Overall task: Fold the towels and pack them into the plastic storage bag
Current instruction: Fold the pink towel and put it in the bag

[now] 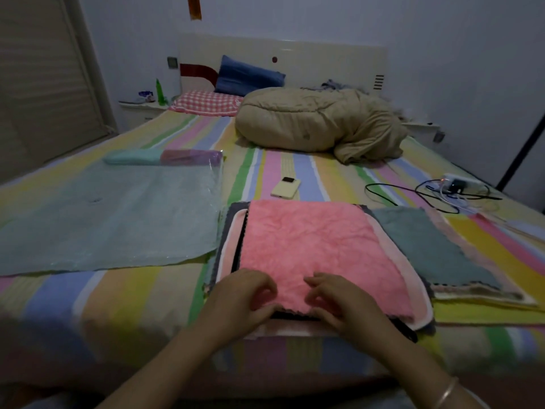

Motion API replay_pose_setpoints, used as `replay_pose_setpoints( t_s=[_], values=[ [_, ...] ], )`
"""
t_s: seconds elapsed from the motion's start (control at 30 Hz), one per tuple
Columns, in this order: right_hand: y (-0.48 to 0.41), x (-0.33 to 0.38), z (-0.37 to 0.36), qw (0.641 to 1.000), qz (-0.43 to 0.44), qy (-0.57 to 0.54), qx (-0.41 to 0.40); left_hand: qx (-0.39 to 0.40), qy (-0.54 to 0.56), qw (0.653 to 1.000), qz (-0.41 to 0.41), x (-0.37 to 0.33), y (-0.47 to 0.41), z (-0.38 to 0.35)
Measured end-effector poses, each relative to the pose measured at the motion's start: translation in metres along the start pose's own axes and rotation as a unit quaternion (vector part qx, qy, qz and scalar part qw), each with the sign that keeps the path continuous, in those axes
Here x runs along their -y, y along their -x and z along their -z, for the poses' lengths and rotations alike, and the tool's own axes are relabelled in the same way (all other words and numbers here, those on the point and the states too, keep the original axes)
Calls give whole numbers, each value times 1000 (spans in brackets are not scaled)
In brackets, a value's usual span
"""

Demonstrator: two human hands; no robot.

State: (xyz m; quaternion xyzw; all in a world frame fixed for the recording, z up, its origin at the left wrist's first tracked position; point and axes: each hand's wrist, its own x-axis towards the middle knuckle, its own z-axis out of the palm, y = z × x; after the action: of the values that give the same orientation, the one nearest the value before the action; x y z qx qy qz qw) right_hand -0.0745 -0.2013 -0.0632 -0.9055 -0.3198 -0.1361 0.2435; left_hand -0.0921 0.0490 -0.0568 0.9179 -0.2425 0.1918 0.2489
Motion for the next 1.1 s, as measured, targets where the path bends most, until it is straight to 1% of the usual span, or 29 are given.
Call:
replay_pose_setpoints(
  t_s=[0.07, 0.2, 0.37, 0.47, 0.57, 0.63, 0.73, 0.77, 0.8, 0.83, 0.9, 0.93, 1.0, 1.03, 1.1],
  values=[
    [0, 0, -1, 1000, 7, 28, 3, 7, 7, 1000, 4, 3, -1, 3],
    [1, 5, -3, 998, 11, 66, 2, 10, -22, 1000, -13, 5, 0, 3],
    [0, 9, -7, 996, -21, 72, -44, -33, -30, 998, 35, -2, -9, 6],
    [-4, 2, -1, 992, -54, 88, -79, -52, -59, 995, 62, -2, -24, 5],
    [-4, -14, 13, 981, -93, 135, -100, -50, -82, 990, 104, 4, -46, 3],
    [-1, -27, 27, 972, -139, 162, -100, -50, -95, 987, 116, 10, -60, 2],
    [4, -47, 47, 953, -211, 184, -111, -70, -103, 985, 122, 20, -77, 2],
    [4, -54, 52, 951, -230, 167, -122, -72, -102, 984, 125, 25, -81, 2],
    [3, -60, 56, 951, -248, 124, -139, -72, -97, 984, 129, 31, -86, 1],
    [0, -67, 58, 949, -266, 57, -160, -69, -91, 984, 134, 37, -92, 0],
    [-13, -82, 59, 927, -299, -95, -207, -65, -75, 986, 135, 51, -103, -2],
    [-22, -90, 59, 911, -313, -147, -226, -66, -67, 987, 131, 59, -110, -4],
    [-44, -107, 56, 888, -345, -193, -235, -73, -56, 988, 126, 74, -123, -8],
    [-55, -115, 54, 883, -361, -194, -231, -74, -50, 988, 126, 81, -130, -10],
    [-79, -133, 50, 884, -376, -162, -225, -73, -42, 988, 127, 96, -146, -13]
  ],
)
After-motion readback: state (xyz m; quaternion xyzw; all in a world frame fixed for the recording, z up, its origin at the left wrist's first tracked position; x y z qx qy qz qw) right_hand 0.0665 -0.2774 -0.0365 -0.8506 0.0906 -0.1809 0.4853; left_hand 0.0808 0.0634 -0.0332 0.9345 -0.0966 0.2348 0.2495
